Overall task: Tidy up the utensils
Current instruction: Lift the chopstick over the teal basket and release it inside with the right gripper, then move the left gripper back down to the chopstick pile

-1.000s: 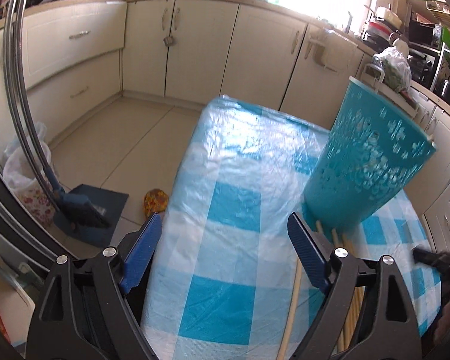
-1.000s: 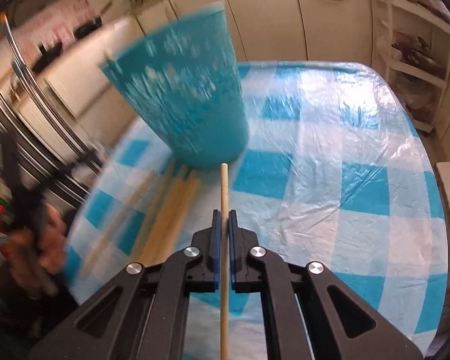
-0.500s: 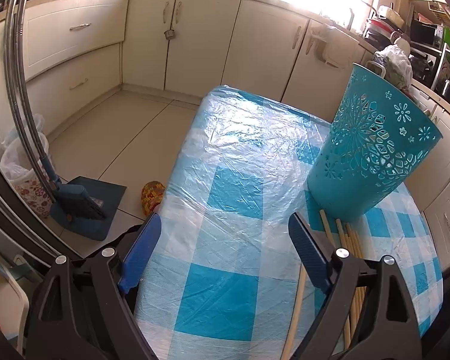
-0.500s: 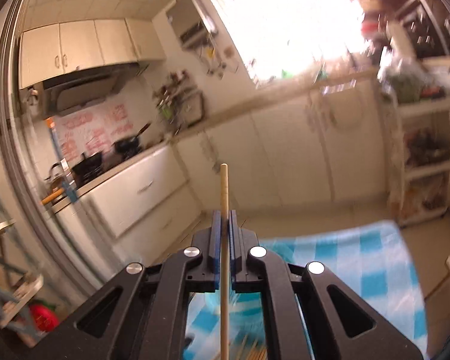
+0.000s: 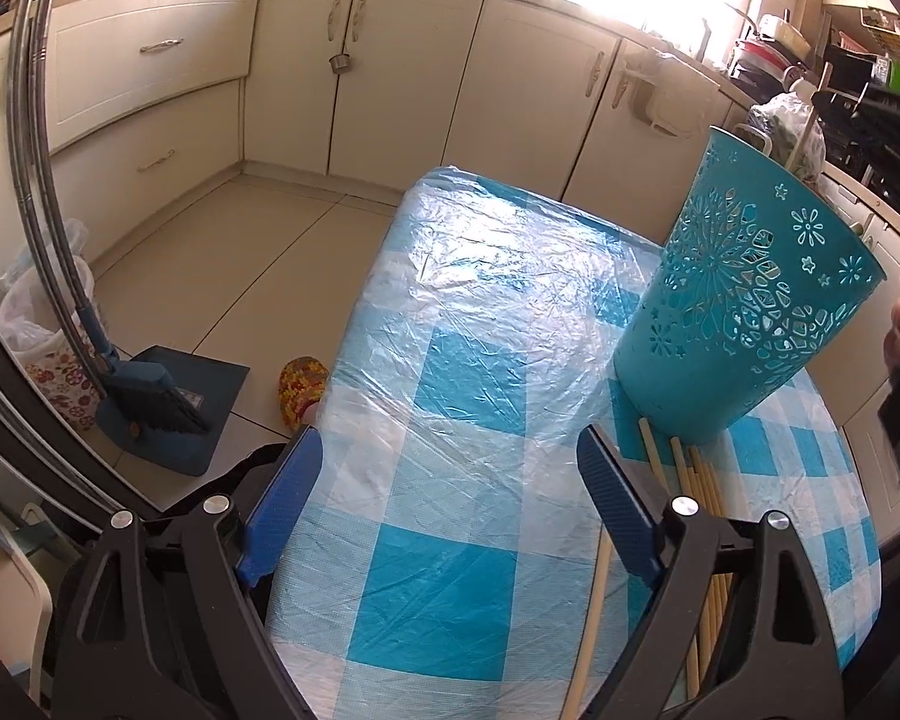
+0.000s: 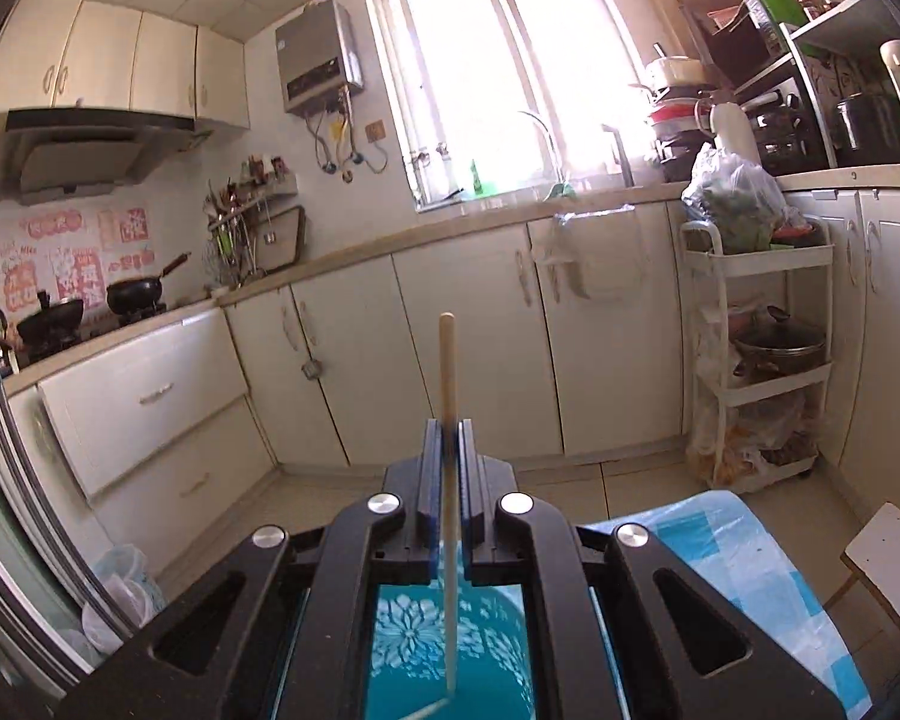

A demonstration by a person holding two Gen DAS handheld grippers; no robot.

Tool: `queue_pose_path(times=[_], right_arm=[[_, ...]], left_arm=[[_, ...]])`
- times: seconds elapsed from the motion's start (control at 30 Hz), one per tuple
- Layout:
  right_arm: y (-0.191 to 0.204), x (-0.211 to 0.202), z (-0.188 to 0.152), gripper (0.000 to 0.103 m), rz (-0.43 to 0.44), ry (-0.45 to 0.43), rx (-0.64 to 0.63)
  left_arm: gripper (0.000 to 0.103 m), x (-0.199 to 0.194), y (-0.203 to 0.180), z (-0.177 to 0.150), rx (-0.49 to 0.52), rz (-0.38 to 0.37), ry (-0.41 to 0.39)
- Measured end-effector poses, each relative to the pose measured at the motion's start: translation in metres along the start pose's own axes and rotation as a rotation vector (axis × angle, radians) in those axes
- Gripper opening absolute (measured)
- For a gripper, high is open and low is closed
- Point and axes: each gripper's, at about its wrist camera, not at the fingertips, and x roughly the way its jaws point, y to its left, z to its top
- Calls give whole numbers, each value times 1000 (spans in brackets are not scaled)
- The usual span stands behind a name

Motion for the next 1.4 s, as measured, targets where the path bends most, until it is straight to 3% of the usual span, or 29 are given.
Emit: queue_pose_path(times=[0.1, 0.23, 0.3, 0.37, 0.43, 0.57, 0.63, 0.7, 0.9, 1.23, 1.3, 1.4], right_arm=[[5, -5, -9, 12, 21, 29, -36], [13, -32, -14, 39, 43, 13, -71], [13, -56, -15, 48, 46, -11, -81], [9, -79, -22, 52, 43, -14, -76], [5, -97, -39, 54, 35, 37, -69], [2, -93, -102, 51, 29, 326, -92], [1, -79, -133, 29, 26, 462, -84], [2, -64, -153, 22, 40, 557, -70], [10, -38, -169, 18, 24, 627, -95], [17, -32, -179, 15, 3, 655, -160], [14, -29, -177, 10, -15, 662, -175], [3, -30, -174, 10, -39, 671, -170]], left_arm=[[83, 0, 0, 0, -3, 1, 1], [83, 1, 2, 0, -12, 2, 4], [83, 2, 3, 0, -13, 2, 5], [83, 2, 3, 0, -13, 3, 5], [83, 2, 2, 0, -15, 3, 4], [83, 3, 2, 0, -15, 3, 8], [83, 4, 2, -1, -14, 4, 14], [83, 4, 2, -1, -15, 4, 19], [84, 5, 5, -1, -31, -3, 22], [84, 6, 2, -2, -16, -10, 33], [84, 7, -3, -2, 15, -8, 43], [84, 7, -19, -4, 97, -7, 52]])
